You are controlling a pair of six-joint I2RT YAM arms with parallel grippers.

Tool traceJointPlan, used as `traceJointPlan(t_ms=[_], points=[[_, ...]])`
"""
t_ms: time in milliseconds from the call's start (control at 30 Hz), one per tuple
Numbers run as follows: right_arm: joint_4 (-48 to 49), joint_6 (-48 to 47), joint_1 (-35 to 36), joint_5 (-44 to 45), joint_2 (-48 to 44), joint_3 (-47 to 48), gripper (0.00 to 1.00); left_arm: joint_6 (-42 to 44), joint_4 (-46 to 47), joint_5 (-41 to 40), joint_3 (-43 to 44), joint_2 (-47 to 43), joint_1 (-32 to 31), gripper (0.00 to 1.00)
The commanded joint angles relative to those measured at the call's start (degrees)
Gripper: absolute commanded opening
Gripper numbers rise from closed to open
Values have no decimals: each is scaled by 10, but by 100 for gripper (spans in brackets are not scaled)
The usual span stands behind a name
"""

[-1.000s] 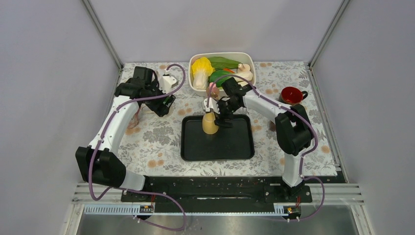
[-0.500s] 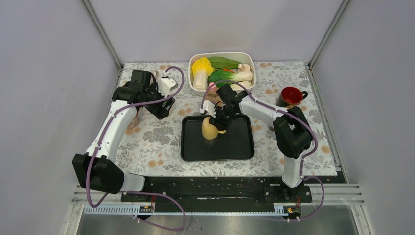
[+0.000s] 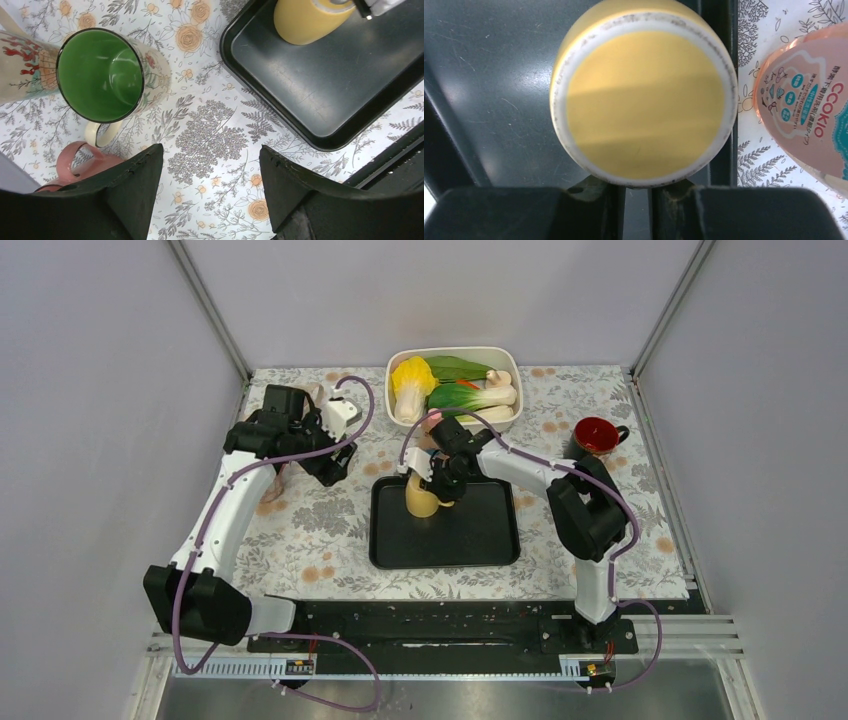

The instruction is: Turn the mug right side up

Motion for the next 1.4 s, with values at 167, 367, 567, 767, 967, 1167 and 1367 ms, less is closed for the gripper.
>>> traceJointPlan(t_ms=[167, 367, 567, 767, 967, 1167, 1367], points=[[93, 134, 6, -40, -150, -66, 0, -59, -1, 160, 10, -29, 23, 75], [255, 338, 8, -80, -310, -129, 0, -193, 47, 277, 39, -67, 45, 81], [472, 507, 10, -40, -427, -187, 0, -375, 172, 393, 28, -131, 46, 89], [554, 587, 16, -68, -442, -173, 0, -559, 365, 478, 21, -130, 37, 91], [558, 592, 40, -70, -439, -157, 0, -666, 522, 497, -1, -127, 8, 91], [565, 595, 60, -66, -427, -149, 0, -702, 556, 511, -4, -89, -20, 81], [579, 627, 61, -99, -385, -138, 0, -738, 624, 516, -7, -84, -35, 33]])
